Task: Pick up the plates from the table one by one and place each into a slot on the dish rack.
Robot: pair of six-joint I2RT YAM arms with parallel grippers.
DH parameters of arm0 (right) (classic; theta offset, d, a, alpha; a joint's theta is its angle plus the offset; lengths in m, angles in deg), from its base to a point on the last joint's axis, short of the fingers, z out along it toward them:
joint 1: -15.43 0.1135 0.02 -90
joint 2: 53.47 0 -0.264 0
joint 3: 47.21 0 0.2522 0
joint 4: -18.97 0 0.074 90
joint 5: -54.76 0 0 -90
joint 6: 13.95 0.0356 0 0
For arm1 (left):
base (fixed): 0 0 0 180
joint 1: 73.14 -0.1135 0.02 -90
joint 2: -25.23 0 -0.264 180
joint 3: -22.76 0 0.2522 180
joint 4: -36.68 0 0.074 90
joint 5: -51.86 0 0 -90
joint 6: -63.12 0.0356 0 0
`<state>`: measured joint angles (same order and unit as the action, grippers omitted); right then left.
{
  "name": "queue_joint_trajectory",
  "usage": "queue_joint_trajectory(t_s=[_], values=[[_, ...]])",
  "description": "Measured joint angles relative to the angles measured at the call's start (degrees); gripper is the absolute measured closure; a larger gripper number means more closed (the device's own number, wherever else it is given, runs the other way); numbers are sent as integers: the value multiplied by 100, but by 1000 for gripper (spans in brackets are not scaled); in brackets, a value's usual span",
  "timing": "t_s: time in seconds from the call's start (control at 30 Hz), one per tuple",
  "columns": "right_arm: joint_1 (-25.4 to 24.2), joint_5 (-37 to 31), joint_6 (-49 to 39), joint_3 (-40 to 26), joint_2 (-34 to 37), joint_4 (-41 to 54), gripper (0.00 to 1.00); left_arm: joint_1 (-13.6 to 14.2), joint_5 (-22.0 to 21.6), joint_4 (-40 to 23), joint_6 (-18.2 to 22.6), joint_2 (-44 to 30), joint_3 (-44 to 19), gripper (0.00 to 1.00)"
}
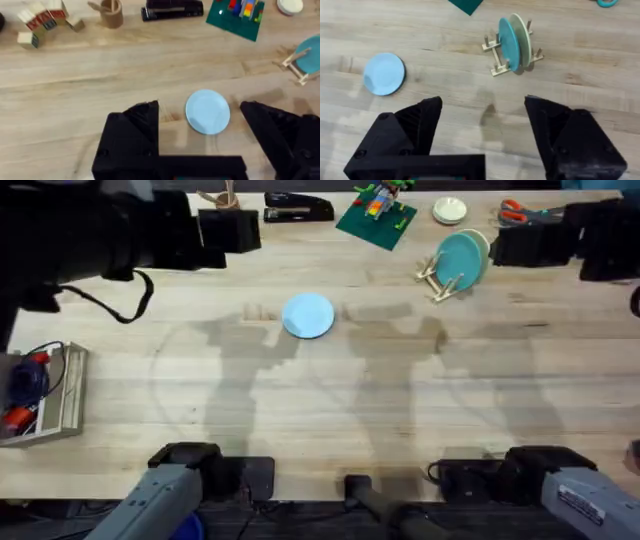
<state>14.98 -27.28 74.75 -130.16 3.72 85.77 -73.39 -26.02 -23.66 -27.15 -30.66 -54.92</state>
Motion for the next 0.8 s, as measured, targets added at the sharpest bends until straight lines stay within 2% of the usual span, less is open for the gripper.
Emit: queue_joint_trajectory(t_s=[0.67,0.73,0.8], values=[[1,44,0,0,0,-2,9,1,34,-106,-2,-159,0,11],[0,44,0,0,0,-2,7,0,37,-106,-17,-159,0,127],[0,45,0,0,0,-2,7,0,37,-106,-18,-159,0,307]])
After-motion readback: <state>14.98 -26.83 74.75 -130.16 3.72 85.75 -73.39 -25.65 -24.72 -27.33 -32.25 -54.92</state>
